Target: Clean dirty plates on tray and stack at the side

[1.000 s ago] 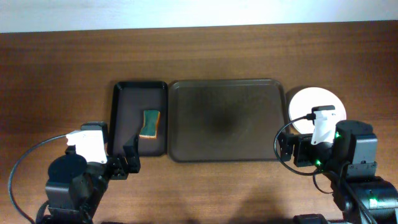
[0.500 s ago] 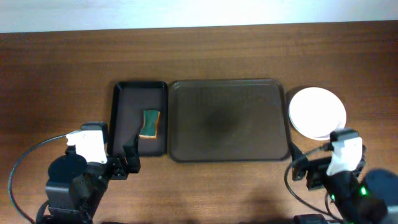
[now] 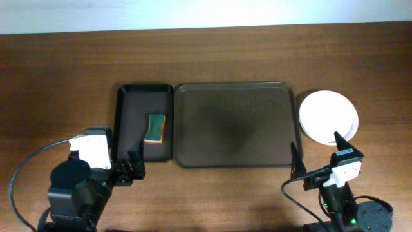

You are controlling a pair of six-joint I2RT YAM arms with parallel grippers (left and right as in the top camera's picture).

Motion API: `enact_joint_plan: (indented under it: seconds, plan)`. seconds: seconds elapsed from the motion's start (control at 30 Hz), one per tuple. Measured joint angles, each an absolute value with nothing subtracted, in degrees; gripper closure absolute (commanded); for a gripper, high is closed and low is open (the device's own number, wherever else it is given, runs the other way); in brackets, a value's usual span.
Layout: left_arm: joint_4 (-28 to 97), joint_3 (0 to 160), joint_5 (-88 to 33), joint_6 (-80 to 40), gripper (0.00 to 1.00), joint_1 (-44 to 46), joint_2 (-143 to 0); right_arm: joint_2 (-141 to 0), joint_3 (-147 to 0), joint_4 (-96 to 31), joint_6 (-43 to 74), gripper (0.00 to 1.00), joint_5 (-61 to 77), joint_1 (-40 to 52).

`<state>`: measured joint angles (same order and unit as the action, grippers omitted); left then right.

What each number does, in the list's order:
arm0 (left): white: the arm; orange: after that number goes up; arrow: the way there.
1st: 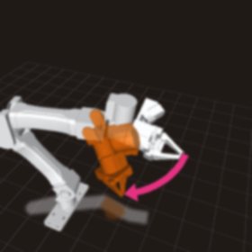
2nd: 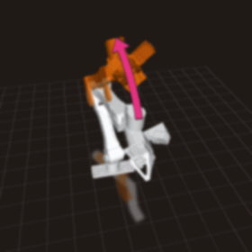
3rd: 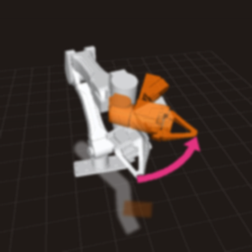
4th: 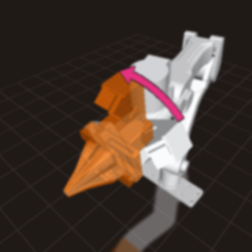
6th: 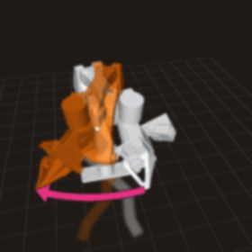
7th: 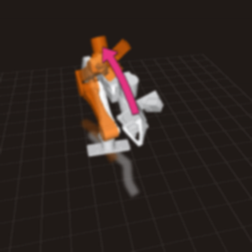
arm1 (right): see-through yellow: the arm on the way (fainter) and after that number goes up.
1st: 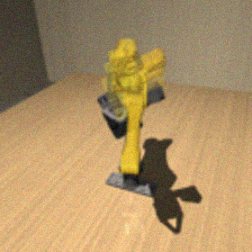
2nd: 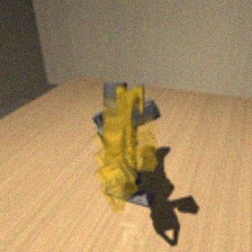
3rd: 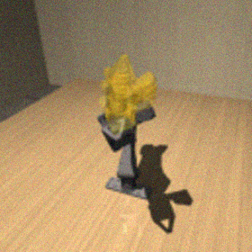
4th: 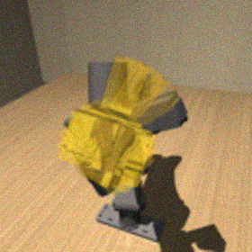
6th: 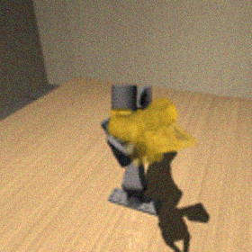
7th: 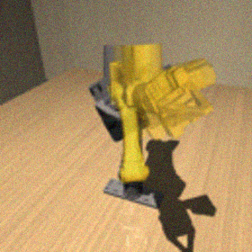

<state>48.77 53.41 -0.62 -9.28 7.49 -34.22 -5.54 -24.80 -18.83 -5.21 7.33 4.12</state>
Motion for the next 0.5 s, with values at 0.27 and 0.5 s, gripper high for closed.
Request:
enact_joint_plan:
  seconds: [0.27, 0.5]
  plan:
    - [48.8, 53.4, -0.6, -9.3, 0.00, 7.5, -34.2, -0.9, -9.4, 2.5, -5.2, 0.01, 7.3, 4.1]
    - [48.8, 53.4, -0.6, -9.3, 0.00, 7.5, -34.2, -0.8, -0.8, 14.1, -6.5, 0.01, 7.3, 3.6]
